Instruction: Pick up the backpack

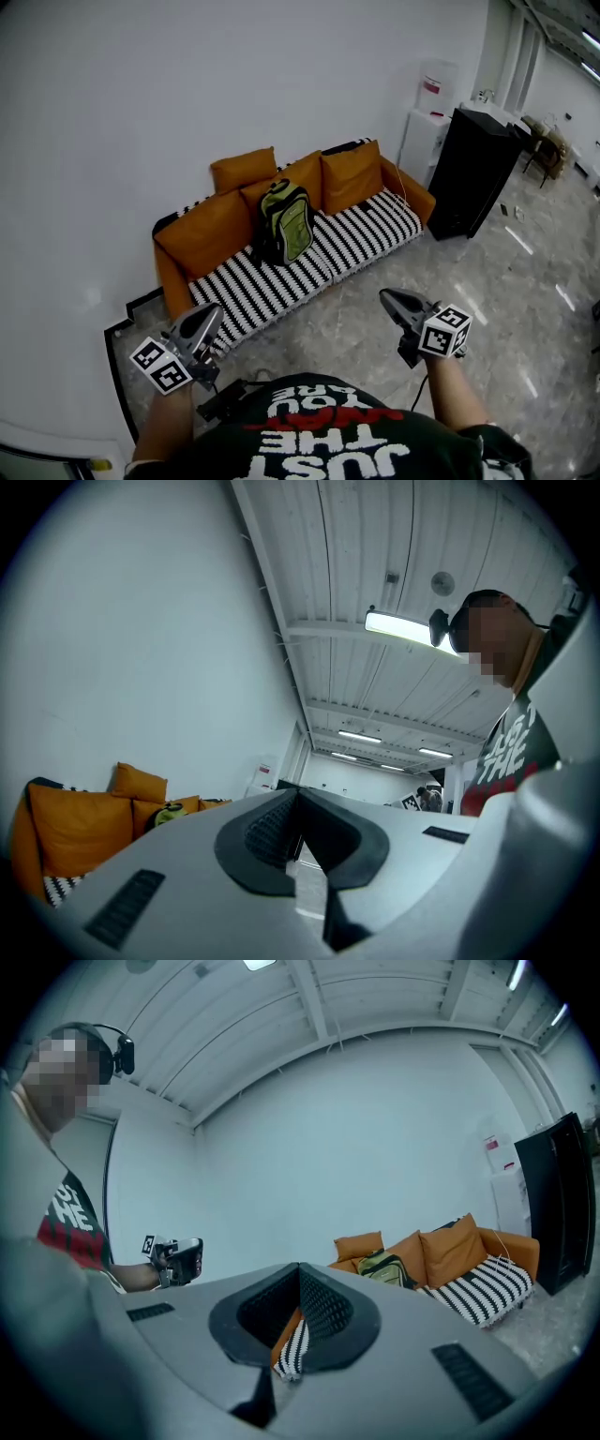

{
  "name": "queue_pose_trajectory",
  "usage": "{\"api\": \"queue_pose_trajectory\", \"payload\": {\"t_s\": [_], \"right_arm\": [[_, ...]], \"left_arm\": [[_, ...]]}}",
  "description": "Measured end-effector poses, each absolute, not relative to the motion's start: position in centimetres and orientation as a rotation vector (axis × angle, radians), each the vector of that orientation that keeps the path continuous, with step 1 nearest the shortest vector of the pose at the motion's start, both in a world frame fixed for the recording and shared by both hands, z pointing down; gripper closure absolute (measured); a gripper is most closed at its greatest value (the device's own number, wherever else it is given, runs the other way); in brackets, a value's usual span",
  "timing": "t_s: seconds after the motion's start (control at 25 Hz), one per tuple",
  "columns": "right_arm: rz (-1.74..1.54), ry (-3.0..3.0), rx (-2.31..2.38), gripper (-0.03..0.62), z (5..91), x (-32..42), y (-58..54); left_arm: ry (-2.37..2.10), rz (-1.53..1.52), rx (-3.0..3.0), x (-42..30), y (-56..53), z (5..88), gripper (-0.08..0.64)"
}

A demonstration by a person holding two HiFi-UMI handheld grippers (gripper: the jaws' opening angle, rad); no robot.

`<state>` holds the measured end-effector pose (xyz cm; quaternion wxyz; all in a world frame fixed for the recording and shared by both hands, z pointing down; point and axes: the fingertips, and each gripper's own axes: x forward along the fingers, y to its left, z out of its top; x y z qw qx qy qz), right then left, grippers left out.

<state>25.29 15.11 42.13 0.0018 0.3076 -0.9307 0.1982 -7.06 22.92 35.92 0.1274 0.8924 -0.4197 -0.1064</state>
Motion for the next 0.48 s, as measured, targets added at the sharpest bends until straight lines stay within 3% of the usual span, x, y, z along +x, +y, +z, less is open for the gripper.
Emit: {"api": "queue_pose_trajectory", "payload": {"t_s": [0.48], "right_arm": [[0.608,-2.847,1.108,0.566,42.8,14.2,-3.1]], "left_arm": [[-1.002,-0.333,2.620,-17.4,0.6,39.6,0.546]]}}
